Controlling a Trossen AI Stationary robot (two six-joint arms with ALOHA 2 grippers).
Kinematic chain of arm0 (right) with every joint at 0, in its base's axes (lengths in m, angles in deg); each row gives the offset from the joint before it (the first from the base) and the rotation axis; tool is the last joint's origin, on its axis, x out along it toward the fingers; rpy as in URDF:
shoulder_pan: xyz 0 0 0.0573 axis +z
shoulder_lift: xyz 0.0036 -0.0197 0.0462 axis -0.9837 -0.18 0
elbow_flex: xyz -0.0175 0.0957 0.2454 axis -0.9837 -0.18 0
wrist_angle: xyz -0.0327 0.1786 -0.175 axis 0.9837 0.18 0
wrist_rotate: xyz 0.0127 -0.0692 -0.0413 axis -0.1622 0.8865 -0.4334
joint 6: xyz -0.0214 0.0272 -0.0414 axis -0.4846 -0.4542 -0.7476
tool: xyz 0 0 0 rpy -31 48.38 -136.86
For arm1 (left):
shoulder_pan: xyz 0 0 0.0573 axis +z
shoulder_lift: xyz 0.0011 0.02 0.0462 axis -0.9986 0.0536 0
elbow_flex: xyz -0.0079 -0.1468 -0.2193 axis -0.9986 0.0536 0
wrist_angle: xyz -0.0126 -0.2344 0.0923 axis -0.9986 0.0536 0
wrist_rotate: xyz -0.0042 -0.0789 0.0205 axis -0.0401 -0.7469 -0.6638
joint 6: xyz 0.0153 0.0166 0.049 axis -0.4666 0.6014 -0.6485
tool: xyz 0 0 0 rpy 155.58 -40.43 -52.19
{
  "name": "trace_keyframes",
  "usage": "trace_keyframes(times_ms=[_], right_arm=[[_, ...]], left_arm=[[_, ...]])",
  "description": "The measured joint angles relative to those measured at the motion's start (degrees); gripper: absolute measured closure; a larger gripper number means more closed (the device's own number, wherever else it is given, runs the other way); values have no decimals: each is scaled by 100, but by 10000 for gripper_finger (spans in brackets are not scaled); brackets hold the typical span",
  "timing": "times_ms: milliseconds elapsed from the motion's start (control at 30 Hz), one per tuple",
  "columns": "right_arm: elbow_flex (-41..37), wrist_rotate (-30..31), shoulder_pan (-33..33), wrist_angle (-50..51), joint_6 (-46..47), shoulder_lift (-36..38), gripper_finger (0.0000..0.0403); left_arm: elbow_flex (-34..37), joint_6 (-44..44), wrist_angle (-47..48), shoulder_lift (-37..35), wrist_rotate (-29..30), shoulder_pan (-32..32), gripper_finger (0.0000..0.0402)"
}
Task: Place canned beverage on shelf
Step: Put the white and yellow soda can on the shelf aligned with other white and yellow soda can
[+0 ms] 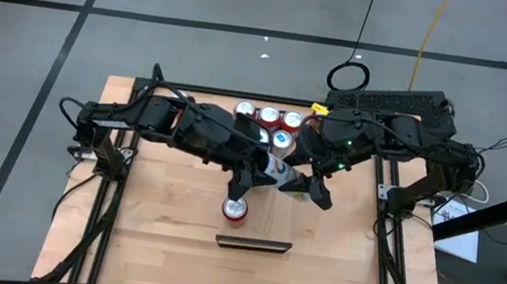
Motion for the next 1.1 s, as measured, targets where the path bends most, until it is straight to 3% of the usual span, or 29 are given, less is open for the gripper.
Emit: trace_keyframes(times_ms=[333,800,967,1100], right_arm=[[-20,-408,-288,80,-296,209,194],[-136,-562,-741,491,-833,1196,195],[-599,-548,-906,379,-881,1732,195],[-1358,-534,-959,-254,-793,2305,195]], left_arm=[[-13,175,-858,-63,285,17,8],[-138,-28,-1330,-128,1121,22,11],[-140,-58,-1356,-216,1397,10,11],[-138,33,-1369,-227,1549,9,11]])
